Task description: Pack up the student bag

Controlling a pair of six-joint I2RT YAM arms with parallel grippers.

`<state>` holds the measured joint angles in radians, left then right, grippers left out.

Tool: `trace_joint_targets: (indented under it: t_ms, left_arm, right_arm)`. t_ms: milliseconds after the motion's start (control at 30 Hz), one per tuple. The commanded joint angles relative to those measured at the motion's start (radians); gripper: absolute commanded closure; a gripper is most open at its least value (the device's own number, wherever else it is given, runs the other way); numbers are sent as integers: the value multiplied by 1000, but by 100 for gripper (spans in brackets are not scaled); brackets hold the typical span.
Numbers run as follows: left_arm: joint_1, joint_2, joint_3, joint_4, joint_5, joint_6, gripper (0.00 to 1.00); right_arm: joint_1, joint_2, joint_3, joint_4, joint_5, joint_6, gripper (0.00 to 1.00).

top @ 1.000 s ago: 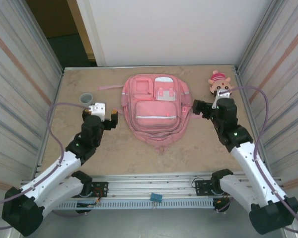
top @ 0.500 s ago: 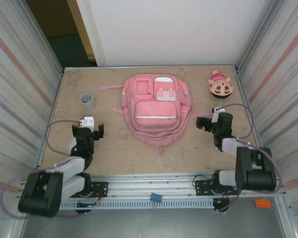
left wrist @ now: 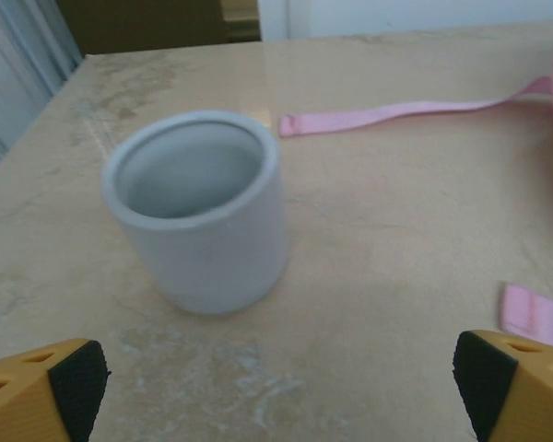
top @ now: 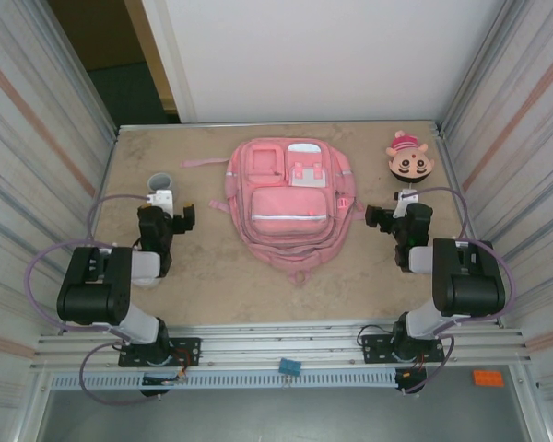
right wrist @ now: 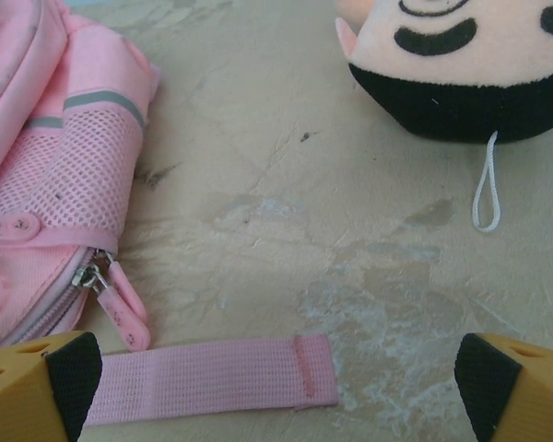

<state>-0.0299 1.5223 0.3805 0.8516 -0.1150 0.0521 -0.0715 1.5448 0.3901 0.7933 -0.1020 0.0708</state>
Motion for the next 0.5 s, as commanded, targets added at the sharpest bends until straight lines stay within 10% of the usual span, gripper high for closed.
trace_joint_targets:
  t_ms: [0,467]
  left_arm:
    - [-7,-13,19,-45,40,-2,1]
    - [-5,-8,23,-43,52,2,1]
  right_arm:
    - [4,-1,15,17,16,14,1]
    - [4,0,15,16,16,15,1]
